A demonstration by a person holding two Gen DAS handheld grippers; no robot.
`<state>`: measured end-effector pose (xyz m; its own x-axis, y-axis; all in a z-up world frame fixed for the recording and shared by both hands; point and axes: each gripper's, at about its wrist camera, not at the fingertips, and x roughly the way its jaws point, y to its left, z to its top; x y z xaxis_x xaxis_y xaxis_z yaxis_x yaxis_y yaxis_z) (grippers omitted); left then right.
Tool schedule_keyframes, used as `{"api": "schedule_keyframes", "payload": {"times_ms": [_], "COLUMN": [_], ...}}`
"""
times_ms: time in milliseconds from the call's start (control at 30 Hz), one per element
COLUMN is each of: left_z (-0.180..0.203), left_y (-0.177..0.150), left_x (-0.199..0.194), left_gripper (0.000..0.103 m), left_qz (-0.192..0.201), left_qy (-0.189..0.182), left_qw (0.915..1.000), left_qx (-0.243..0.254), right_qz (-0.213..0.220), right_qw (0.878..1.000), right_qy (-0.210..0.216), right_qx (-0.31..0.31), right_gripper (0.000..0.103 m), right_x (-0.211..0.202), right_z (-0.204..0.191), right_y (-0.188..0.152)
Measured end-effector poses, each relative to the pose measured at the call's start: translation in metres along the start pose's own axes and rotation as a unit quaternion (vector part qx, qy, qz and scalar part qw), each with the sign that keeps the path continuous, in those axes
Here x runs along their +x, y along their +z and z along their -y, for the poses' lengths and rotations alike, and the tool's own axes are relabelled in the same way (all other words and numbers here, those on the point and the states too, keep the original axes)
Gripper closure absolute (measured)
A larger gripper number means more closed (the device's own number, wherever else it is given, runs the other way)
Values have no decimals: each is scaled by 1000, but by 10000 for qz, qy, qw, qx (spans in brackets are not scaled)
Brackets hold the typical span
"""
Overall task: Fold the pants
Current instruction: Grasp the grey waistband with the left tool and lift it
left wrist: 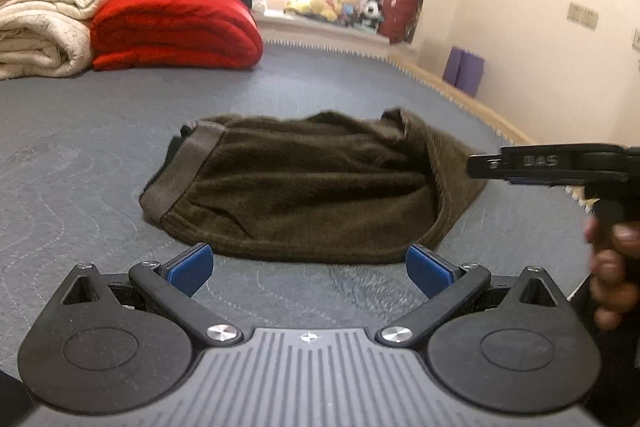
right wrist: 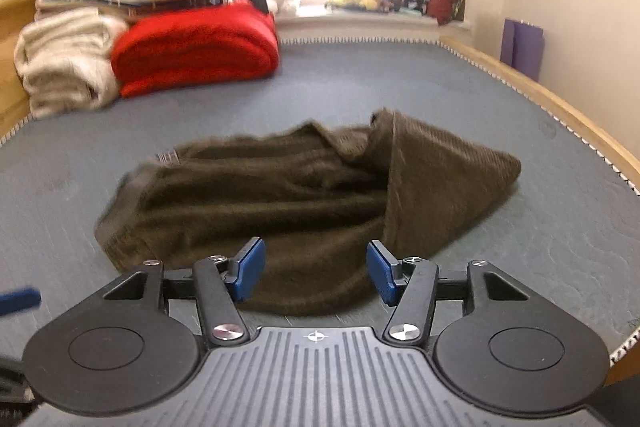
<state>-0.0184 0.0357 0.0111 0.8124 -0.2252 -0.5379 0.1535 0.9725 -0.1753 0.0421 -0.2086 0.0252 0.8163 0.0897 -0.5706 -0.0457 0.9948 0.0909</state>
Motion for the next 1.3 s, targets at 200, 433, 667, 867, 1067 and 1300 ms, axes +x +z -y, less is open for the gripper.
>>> {"api": "schedule_keyframes", "payload": {"times_ms": [200, 433, 667, 867, 1067, 1300], "left_z": [-4, -47, -99, -154, -208, -218], "left_y": [-3, -9, 15, 59, 101, 106], "left_x": [-14, 8, 57, 123, 218, 290], "left_gripper": [49, 69, 69, 27, 12, 10], "left_qz": [-94, -291, -602, -645, -1021, -1786], "left_qy": [163, 21, 24, 259, 120, -779], "left_qw": [9994, 9995, 9936, 9900, 9787, 9497], "left_qx": [281, -145, -955, -1230, -1778, -2450], "right_qz": [218, -29, -235, -335, -458, -416], "right_qw": [9988, 9977, 9979, 9964, 9929, 9941], "right_qy": [112, 324, 154, 170, 401, 444], "right_qx": [434, 587, 590, 758, 1021, 895], "right_gripper": [43, 43, 53, 62, 62, 62], "right_x": [4, 16, 13, 12, 19, 25], "right_z": [-9, -1, 30, 65, 84, 89], "right_y": [9, 10, -2, -6, -2, 5]}}
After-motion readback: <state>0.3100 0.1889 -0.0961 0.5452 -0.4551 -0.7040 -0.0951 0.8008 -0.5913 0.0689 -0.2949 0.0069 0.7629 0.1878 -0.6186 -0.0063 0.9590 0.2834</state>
